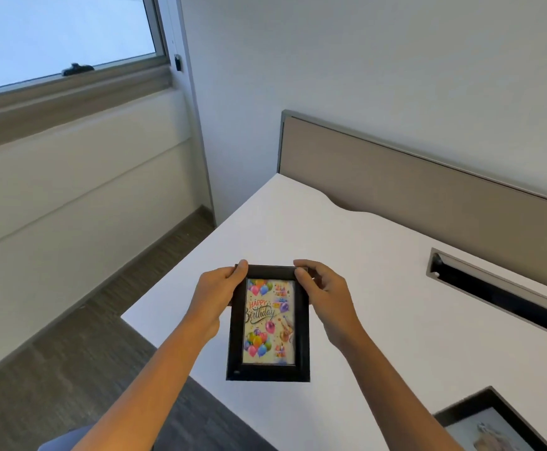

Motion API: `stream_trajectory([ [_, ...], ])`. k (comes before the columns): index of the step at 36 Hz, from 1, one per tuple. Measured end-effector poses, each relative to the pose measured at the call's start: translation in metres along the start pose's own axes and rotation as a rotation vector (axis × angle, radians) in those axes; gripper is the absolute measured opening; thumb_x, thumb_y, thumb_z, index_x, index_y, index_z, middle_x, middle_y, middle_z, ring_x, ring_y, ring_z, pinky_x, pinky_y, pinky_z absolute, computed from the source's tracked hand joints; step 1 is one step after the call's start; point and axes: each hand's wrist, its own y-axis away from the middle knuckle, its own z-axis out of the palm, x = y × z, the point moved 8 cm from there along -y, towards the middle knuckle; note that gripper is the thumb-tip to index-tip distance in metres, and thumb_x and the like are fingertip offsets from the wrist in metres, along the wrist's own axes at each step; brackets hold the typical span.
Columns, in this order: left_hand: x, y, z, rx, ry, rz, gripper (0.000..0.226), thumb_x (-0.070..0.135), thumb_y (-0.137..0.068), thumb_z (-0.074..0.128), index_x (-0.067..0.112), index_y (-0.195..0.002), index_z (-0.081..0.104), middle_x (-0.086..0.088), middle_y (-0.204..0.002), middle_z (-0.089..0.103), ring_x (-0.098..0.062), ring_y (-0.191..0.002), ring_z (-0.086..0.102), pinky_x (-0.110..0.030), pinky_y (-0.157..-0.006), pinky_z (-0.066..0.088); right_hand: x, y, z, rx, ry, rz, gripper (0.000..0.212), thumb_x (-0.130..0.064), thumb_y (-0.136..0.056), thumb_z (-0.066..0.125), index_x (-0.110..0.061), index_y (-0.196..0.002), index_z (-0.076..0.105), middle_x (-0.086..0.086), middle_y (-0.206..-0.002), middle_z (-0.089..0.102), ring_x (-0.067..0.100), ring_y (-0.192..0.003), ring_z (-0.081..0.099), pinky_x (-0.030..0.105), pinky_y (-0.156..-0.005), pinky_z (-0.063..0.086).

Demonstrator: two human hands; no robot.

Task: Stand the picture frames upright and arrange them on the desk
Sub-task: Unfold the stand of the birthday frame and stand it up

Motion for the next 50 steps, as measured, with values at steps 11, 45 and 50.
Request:
stream_trajectory([
  [11, 0.007, 0.013, 0.015, 0.022, 0.102, -0.088, 0.036, 0.055, -0.094, 0.065, 0.021, -0.095, 0.077, 0.010, -0.081, 0.081, -0.020, -0.085, 0.079, -0.029, -0.067, 0.059, -0.010, 0.014, -0.015, 0.083, -0.197, 0.064, 0.018, -0.034, -0.107, 0.068, -0.030, -0.122, 0.077, -0.009, -0.109, 0.083, 0.014, -0.103, 0.082, 0.028, -0.079, 0.068],
  [45, 0.018, 0.004, 0.029, -0.142, 0.024, 0.129, 0.028, 0.051, -0.100, 0.057, 0.031, -0.110, 0.073, 0.010, -0.098, 0.082, -0.005, -0.093, 0.077, -0.019, -0.069, 0.058, 0.031, 0.031, -0.001, -0.169, -0.091, 0.336, 0.093, -0.109, -0.068, 0.036, -0.048, -0.124, 0.078, -0.010, -0.123, 0.082, 0.010, -0.112, 0.079, 0.042, -0.102, 0.056],
  [50, 0.012, 0.002, 0.033, -0.184, 0.010, 0.147, 0.030, 0.053, -0.097, 0.056, 0.032, -0.112, 0.071, 0.010, -0.101, 0.081, 0.000, -0.096, 0.075, -0.015, -0.068, 0.057, 0.037, 0.032, -0.001, -0.182, -0.145, 0.331, 0.093, -0.105, -0.077, 0.034, -0.045, -0.137, 0.072, -0.008, -0.133, 0.079, 0.013, -0.125, 0.074, 0.051, -0.117, 0.048],
])
